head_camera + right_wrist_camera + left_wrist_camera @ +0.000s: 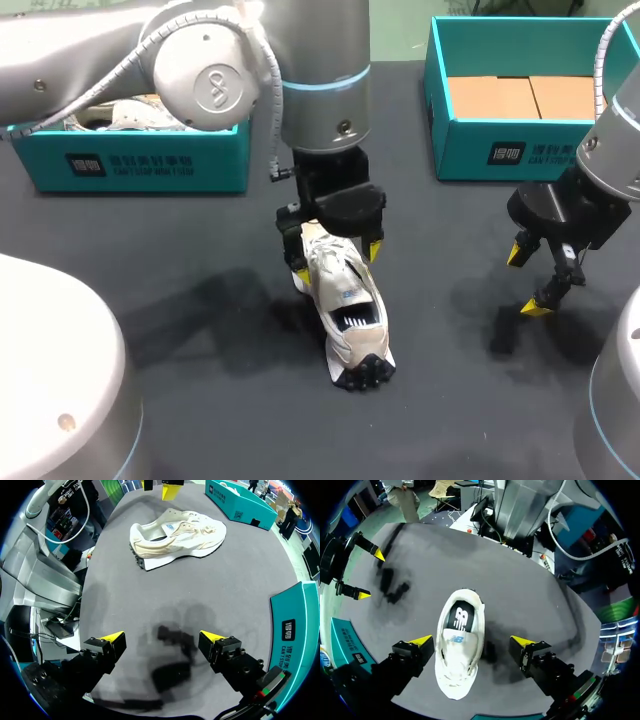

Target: Take the shoe out of the shoebox, open the shoe tongue, remove and reinsert the insole, then place the shoe into the shoebox

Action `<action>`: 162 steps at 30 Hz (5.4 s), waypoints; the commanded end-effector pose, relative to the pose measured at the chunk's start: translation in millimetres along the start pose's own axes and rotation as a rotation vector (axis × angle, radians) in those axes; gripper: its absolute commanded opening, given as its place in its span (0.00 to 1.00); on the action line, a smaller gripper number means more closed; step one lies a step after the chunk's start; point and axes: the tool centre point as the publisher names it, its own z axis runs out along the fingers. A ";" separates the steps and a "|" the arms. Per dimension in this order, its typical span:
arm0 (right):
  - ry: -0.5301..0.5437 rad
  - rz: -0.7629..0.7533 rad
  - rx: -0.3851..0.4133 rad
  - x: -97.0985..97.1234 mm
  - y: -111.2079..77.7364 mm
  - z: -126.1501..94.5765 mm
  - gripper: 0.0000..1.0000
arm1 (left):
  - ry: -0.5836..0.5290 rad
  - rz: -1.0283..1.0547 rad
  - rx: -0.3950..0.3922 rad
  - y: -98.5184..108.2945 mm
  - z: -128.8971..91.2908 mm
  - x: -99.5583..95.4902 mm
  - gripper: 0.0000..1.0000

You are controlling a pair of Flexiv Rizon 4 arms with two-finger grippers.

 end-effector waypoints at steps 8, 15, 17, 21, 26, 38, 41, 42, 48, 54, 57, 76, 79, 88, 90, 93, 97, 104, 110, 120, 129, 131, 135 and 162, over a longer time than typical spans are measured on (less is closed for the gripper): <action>-0.002 0.000 0.001 1.1 -0.4 0.0 1.00 | 0.045 -0.260 0.033 -22.0 19.6 14.4 1.00; -0.002 0.000 0.001 1.1 -0.4 0.0 1.00 | 0.078 -0.771 -0.020 -33.7 6.6 17.3 1.00; -0.002 0.000 0.001 1.1 -0.4 0.0 1.00 | 0.078 -0.771 -0.020 -33.7 6.6 17.3 1.00; -0.002 0.000 0.001 1.1 -0.4 0.0 1.00 | 0.078 -0.771 -0.020 -33.7 6.6 17.3 1.00; -0.002 0.000 0.001 1.1 -0.4 0.0 1.00 | 0.124 -1.098 -0.020 -60.4 28.8 7.7 1.00; -0.002 0.000 0.001 1.1 -0.4 0.0 1.00 | -0.093 -1.465 -0.054 -90.6 47.8 14.7 1.00; -0.002 0.000 0.001 1.1 -0.4 0.0 1.00 | -0.136 -1.527 -0.045 -88.7 49.3 13.9 1.00; -0.002 0.000 0.001 1.1 -0.4 0.0 1.00 | -0.151 -1.541 -0.042 -88.0 50.4 13.3 1.00; -0.002 0.000 0.001 1.1 -0.4 0.0 1.00 | -0.210 -1.618 -0.065 -88.3 63.0 9.4 1.00; -0.002 0.000 0.001 1.1 -0.4 0.0 1.00 | -0.199 -1.631 -0.071 -76.5 75.7 0.0 1.00; -0.002 0.000 0.001 1.1 -0.4 0.0 1.00 | -0.203 -1.637 -0.072 -71.4 78.8 -4.4 1.00; -0.002 0.000 0.001 1.1 -0.4 0.0 1.00 | -0.044 -1.474 -0.108 -69.0 116.0 -15.0 1.00; -0.002 0.000 0.001 1.1 -0.4 0.0 1.00 | -0.036 -1.473 -0.111 -72.1 123.5 -11.8 1.00; -0.002 0.000 0.001 1.1 -0.4 0.0 1.00 | -0.037 -1.467 -0.146 -71.8 142.3 -9.0 1.00; -0.002 0.000 0.001 1.1 -0.4 0.0 1.00 | -0.038 -1.464 -0.148 -71.9 144.0 -8.4 1.00; -0.002 0.000 0.001 1.1 -0.4 0.0 1.00 | -0.041 -1.460 -0.146 -71.9 145.0 -6.2 0.94; -0.002 0.000 0.001 1.1 -0.4 0.0 1.00 | -0.046 -1.451 -0.144 -70.7 146.4 -2.7 0.89; -0.002 0.000 0.001 1.1 -0.4 0.0 1.00 | -0.062 -1.455 -0.138 -66.5 140.8 7.5 0.87; -0.002 0.000 0.001 1.1 -0.4 0.0 1.00 | -0.078 -1.461 -0.133 -64.0 138.2 11.9 0.82; -0.002 0.000 0.001 1.1 -0.4 0.0 1.00 | -0.095 -1.438 -0.123 -66.1 137.5 12.5 0.65; -0.002 0.000 0.001 1.1 -0.4 0.0 1.00 | -0.107 -1.442 -0.158 -63.5 145.2 0.2 0.47; -0.002 0.000 0.001 1.1 -0.4 0.0 1.00 | -0.104 -1.445 -0.161 -61.7 146.1 -1.3 0.28; -0.002 0.000 0.001 1.1 -0.4 0.0 1.00 | -0.101 -1.439 -0.158 -59.2 141.7 0.4 0.00; -0.002 0.000 0.001 1.1 -0.4 0.0 1.00 | -0.094 -1.348 -0.182 -26.0 2.1 24.5 0.00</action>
